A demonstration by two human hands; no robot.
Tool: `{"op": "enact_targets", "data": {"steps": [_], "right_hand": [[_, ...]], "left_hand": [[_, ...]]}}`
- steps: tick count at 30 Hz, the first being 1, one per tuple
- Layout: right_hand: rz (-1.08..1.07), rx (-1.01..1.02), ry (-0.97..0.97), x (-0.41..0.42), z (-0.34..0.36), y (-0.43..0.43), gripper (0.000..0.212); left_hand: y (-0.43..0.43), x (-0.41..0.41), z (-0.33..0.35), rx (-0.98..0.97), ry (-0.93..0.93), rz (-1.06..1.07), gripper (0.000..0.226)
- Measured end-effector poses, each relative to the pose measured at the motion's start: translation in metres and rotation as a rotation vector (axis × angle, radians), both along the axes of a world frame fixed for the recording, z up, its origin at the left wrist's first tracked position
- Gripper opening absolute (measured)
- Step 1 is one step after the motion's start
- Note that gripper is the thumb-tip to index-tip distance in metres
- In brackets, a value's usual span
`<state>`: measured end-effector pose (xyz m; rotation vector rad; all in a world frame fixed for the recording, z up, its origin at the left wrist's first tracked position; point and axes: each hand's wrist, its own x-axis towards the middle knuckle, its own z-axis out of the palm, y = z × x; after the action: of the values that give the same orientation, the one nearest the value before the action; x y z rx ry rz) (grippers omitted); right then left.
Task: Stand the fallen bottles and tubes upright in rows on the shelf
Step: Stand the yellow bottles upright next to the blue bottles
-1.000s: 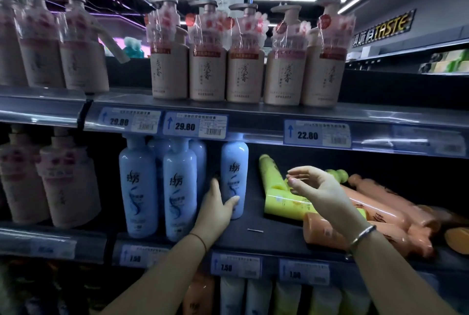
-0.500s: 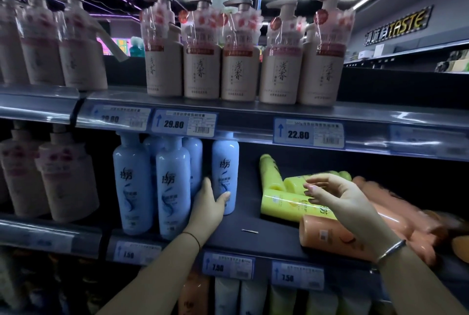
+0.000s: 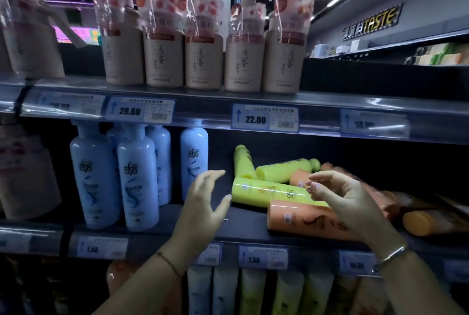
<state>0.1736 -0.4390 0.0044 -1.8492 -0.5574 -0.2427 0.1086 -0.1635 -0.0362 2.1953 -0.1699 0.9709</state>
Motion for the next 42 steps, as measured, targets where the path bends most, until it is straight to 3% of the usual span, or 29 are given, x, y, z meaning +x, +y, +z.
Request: {"op": "enact_targets", "data": {"steps": [3, 6, 8, 14, 15, 17, 19, 22, 31, 37, 40, 42], "right_hand": [[-0.053, 0.035, -0.008, -0.009, -0.006, -0.024, 0.041], [-0.101, 0.053, 0.001, -0.015, -0.014, -0.043, 0.011], [-0.126, 0.014, -0.002, -0.021, -0.019, -0.054, 0.02], [-0.186, 0.0, 0.028, -0.036, -0.029, -0.074, 0.017], [-0.182, 0.004, 0.032, -0.038, -0.029, -0.075, 0.023], [-0.187, -0.013, 0.033, -0.039, -0.032, -0.074, 0.015], [-0.173, -0.027, 0.031, -0.039, -0.035, -0.071, 0.018], [-0.167, -0.056, 0.048, -0.04, -0.038, -0.063, 0.02], [-0.142, -0.059, 0.045, -0.044, -0.033, -0.035, 0.018], [-0.098, -0.234, -0.148, -0.048, -0.037, 0.014, 0.022], [-0.093, -0.29, -0.204, -0.044, -0.041, 0.034, 0.024], [-0.125, -0.311, -0.22, -0.041, -0.042, 0.042, 0.027]], "left_hand": [[-0.016, 0.022, 0.007, 0.144, 0.051, -0.121, 0.033], [-0.028, 0.048, 0.021, 0.283, 0.171, -0.238, 0.037], [-0.033, 0.064, 0.031, 0.389, 0.304, -0.277, 0.045], [-0.046, 0.088, 0.059, 0.705, 0.705, -0.185, 0.074], [-0.047, 0.09, 0.061, 0.736, 0.739, -0.178, 0.077], [-0.049, 0.096, 0.061, 0.79, 0.779, -0.167, 0.082], [-0.048, 0.105, 0.055, 0.808, 0.766, -0.152, 0.075], [-0.043, 0.109, 0.049, 0.741, 0.695, -0.199, 0.045], [-0.028, 0.093, 0.02, 0.305, 0.557, -0.239, 0.066], [-0.023, 0.069, 0.016, -0.032, 0.295, -0.164, 0.07], [-0.018, 0.053, 0.013, -0.135, 0.274, -0.123, 0.089], [-0.015, 0.043, 0.01, -0.201, 0.255, -0.125, 0.086]]}}
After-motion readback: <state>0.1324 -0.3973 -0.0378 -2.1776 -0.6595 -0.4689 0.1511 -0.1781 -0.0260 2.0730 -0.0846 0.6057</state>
